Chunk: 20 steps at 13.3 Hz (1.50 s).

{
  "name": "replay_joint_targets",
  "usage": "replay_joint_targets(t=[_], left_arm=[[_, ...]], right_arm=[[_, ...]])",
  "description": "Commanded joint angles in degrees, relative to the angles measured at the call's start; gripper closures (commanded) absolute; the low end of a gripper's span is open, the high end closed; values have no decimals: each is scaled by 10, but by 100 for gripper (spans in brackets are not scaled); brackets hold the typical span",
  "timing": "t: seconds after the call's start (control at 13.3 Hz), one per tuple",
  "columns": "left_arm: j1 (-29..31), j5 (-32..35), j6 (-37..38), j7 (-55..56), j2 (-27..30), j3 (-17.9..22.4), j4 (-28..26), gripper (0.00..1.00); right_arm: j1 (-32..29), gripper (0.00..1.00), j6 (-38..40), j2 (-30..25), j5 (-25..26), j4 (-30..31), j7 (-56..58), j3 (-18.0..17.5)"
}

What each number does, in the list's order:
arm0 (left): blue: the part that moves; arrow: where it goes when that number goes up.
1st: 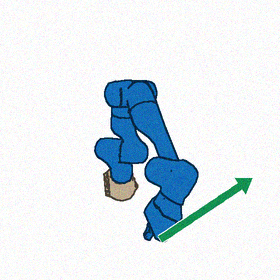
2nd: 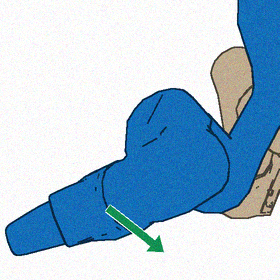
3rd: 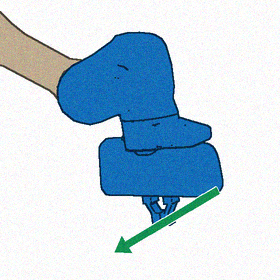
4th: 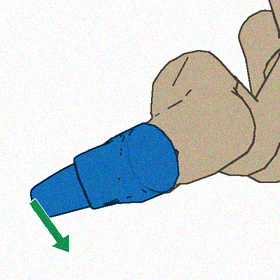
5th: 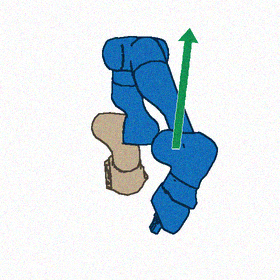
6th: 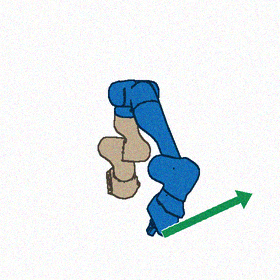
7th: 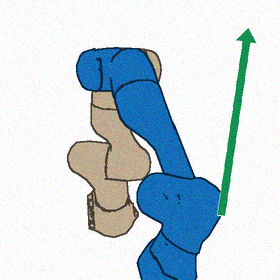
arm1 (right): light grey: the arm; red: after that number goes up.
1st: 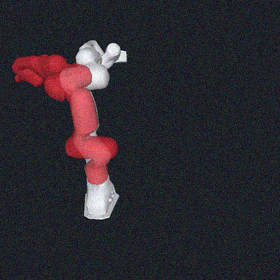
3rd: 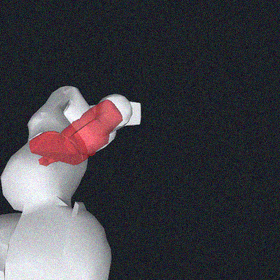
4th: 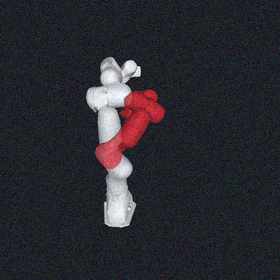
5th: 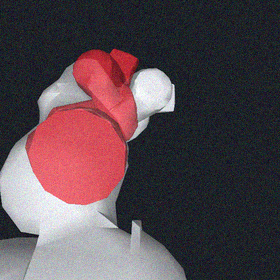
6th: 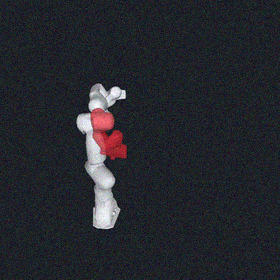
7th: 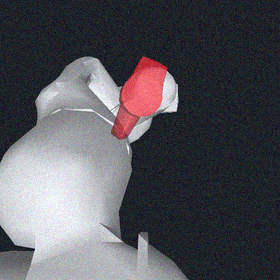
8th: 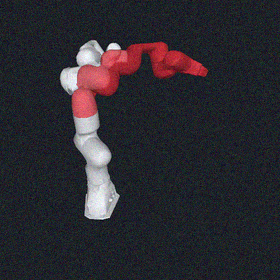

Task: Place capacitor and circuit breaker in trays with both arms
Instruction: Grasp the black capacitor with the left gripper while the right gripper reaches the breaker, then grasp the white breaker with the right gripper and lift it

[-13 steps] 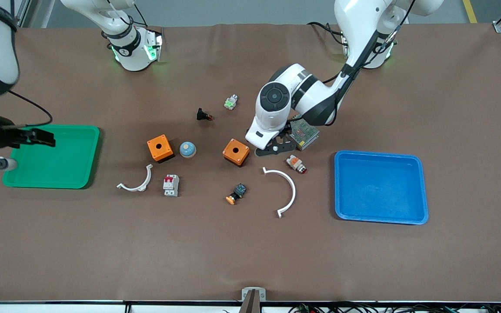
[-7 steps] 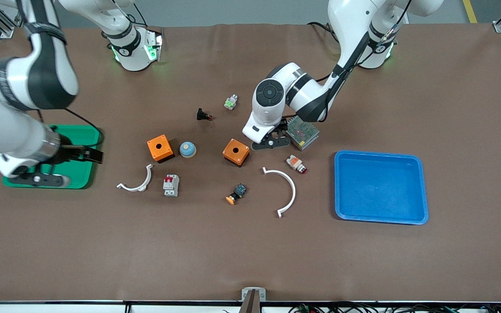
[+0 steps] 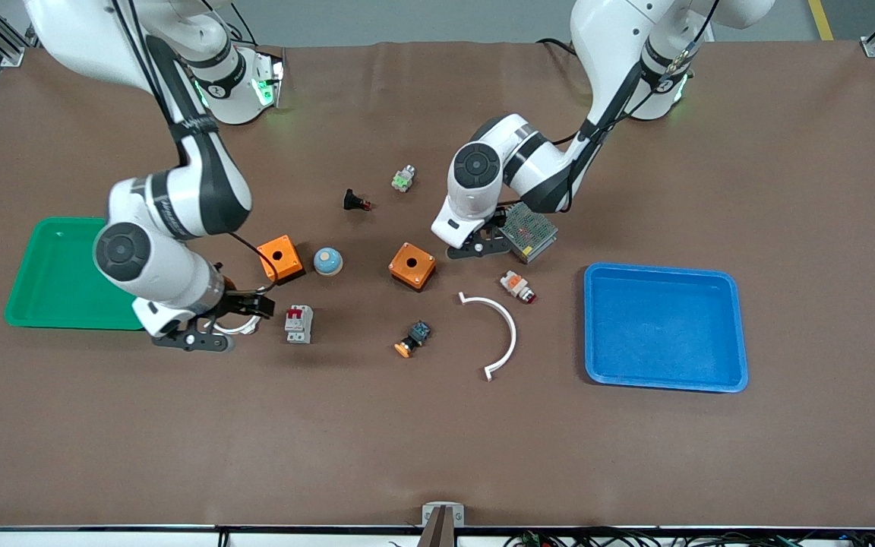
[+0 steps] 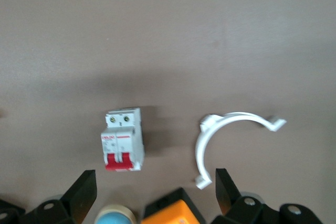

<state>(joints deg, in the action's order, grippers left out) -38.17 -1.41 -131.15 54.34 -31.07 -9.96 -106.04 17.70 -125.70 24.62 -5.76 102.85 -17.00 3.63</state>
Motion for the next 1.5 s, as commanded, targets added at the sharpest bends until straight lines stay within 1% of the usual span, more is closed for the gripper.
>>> replay_joint_targets(t=[0.0, 0.22, 0.45, 0.53, 0.67, 0.82, 1.05, 1.12, 1.27, 1.35, 1.43], left_arm=[[-1, -4, -20, 10, -7, -1, -7, 30], [0, -4, -25, 10, -15, -1, -6, 36], [-1, -3, -38, 10, -22, -1, -4, 38], [-1, -3, -38, 10, -23, -1, -4, 39], [-1, -3, -39, 10, -24, -1, -3, 46], [-1, -3, -39, 9, -25, -1, -2, 53], [-1, -3, -39, 9, -25, -1, -1, 64], [-1, -3, -40, 9, -25, -1, -1, 68], [-1, -3, -40, 9, -25, -1, -1, 76], [-1, -3, -39, 9, -24, -1, -1, 77], [0, -3, -39, 9, -23, -1, -1, 78]], right_arm=[[19, 0, -48, 25, -21, 9, -8, 4], [38, 0, -87, 55, -21, 9, -19, 4], [52, 0, -116, 79, -21, 12, -31, 4], [53, 0, -137, 83, -20, 21, -30, 4], [55, 0, -168, 93, -20, 33, -29, 4], [59, 6, -168, 97, -18, 33, -27, 5], [59, 36, -162, 101, -15, 33, -27, 5], [61, 51, -161, 102, -15, 34, -26, 5], [61, 91, -157, 101, -15, 33, -26, 5], [61, 100, -150, 100, -15, 32, -27, 6], [57, 100, -133, 96, -14, 26, -23, 8]])
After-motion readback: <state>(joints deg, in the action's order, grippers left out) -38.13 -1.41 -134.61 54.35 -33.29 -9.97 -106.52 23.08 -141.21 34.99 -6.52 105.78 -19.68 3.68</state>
